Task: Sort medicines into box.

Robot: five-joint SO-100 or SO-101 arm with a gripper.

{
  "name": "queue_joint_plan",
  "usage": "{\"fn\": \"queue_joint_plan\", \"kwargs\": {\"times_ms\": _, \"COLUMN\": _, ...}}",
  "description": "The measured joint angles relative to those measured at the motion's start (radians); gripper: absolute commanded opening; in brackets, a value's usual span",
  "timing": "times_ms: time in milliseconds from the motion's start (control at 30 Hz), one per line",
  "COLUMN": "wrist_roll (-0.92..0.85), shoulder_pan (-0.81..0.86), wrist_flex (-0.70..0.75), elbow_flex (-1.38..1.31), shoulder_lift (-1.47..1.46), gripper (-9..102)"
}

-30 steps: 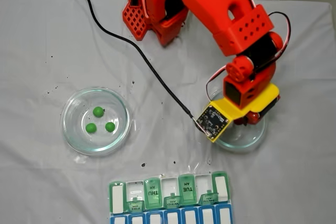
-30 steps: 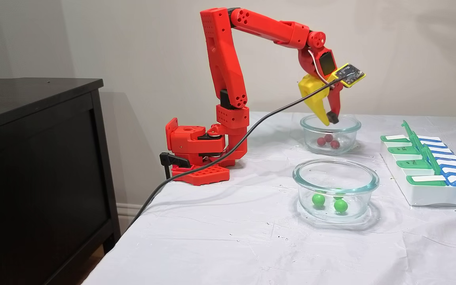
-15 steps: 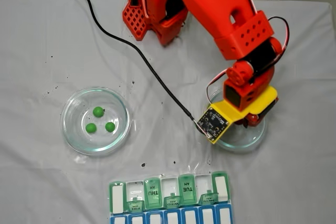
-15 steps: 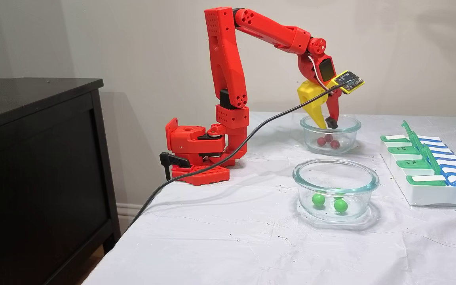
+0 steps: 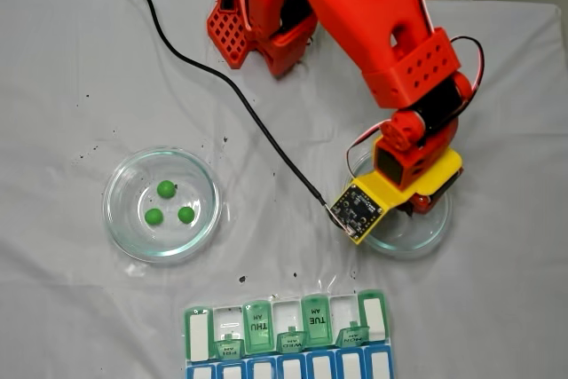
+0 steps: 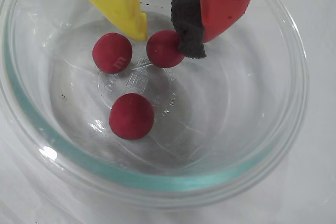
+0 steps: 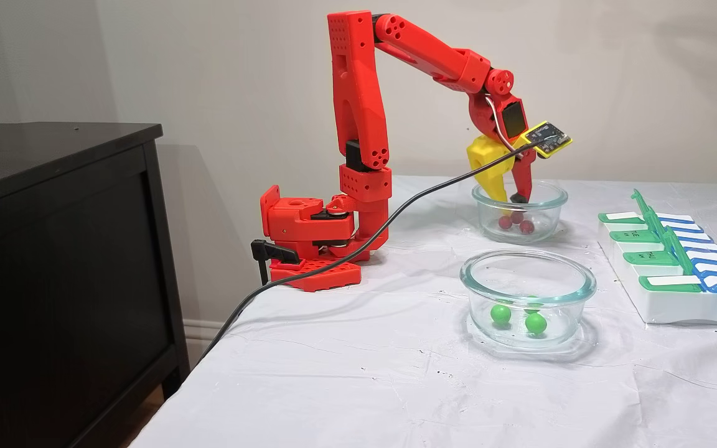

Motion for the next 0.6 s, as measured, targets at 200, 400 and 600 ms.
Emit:
{"fn": "queue_joint_plan", "kwargs": {"times_ms": 200, "wrist_roll": 0.0, "shoulder_pan": -0.014, "wrist_flex": -0.011, "elbow_flex": 0.017, "shoulder_lift": -0.002, "gripper": 12}}
{"fn": "queue_joint_plan", "kwargs": {"times_ms": 400, "wrist_roll": 0.0, "shoulder_pan": -0.025, "wrist_flex": -0.035, "elbow_flex": 0.02, "shoulder_lift": -0.037, "gripper": 10}}
{"fn": "queue_joint_plan", "kwargs": {"times_ms": 600, "wrist_roll": 0.0, "shoulder_pan": -0.025, "wrist_flex": -0.037, "elbow_flex": 0.02, "shoulder_lift": -0.04, "gripper": 8}}
